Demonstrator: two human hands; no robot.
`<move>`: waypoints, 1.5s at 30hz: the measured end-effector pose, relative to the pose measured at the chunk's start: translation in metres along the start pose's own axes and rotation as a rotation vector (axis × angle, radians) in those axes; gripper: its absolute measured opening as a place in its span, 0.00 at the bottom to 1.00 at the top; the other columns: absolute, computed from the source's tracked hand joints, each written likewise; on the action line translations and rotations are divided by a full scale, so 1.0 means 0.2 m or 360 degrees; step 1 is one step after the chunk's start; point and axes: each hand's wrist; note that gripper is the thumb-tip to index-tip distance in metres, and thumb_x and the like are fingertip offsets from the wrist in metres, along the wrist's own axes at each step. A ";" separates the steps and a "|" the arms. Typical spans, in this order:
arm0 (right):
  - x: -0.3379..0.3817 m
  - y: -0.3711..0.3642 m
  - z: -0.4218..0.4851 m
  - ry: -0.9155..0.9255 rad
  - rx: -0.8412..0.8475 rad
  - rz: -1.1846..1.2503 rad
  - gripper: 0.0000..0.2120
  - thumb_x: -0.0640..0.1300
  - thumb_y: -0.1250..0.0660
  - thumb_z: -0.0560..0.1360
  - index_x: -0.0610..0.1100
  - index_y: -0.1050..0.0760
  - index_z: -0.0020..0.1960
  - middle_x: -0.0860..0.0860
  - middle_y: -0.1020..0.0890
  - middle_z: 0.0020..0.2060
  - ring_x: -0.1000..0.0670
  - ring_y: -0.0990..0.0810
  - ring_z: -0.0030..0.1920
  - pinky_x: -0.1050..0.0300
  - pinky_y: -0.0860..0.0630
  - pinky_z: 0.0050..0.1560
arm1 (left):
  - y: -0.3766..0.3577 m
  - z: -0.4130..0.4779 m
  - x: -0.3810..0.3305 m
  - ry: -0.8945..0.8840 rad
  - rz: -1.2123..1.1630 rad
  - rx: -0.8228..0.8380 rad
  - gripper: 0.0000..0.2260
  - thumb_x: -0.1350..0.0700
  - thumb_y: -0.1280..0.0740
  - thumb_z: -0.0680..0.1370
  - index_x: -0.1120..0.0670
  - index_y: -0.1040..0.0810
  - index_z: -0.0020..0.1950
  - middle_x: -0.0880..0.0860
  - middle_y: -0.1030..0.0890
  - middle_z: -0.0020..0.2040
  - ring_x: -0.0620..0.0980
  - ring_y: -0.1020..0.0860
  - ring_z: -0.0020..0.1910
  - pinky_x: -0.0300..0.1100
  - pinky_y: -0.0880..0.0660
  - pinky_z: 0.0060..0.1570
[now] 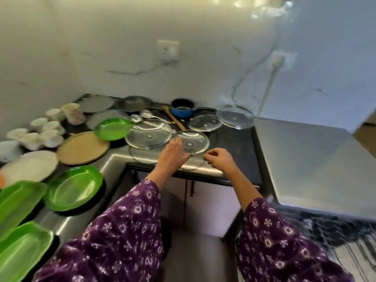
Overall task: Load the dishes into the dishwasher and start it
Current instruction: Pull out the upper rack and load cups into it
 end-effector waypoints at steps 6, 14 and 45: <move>0.38 -0.43 0.30 0.0184 0.0216 0.0028 0.05 0.44 0.30 0.71 0.44 0.21 0.44 0.48 0.18 0.39 0.51 0.21 0.40 0.53 0.23 0.46 | 0.34 0.16 0.58 0.0261 0.0076 -0.0204 0.24 0.51 0.32 0.74 0.61 0.33 0.65 0.60 0.28 0.62 0.59 0.29 0.63 0.48 0.32 0.59; 0.81 -1.02 0.76 0.0278 0.0457 0.0014 0.06 0.44 0.28 0.70 0.44 0.21 0.45 0.45 0.17 0.43 0.46 0.18 0.47 0.48 0.22 0.52 | 0.65 0.47 1.34 0.0623 0.0101 -0.0229 0.29 0.50 0.30 0.74 0.62 0.36 0.68 0.61 0.30 0.65 0.59 0.30 0.64 0.48 0.32 0.60; 1.07 -2.01 1.36 0.0268 0.0918 -0.0111 0.06 0.46 0.28 0.70 0.48 0.23 0.45 0.47 0.19 0.43 0.48 0.20 0.46 0.48 0.22 0.51 | 0.70 0.74 2.53 0.1545 0.0476 -0.0276 0.29 0.50 0.28 0.71 0.61 0.33 0.66 0.60 0.29 0.63 0.62 0.34 0.63 0.53 0.35 0.60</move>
Point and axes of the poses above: each hand's wrist, its own z-axis towards the middle knuckle, its own y-axis out of the back of the hand, x = y × z
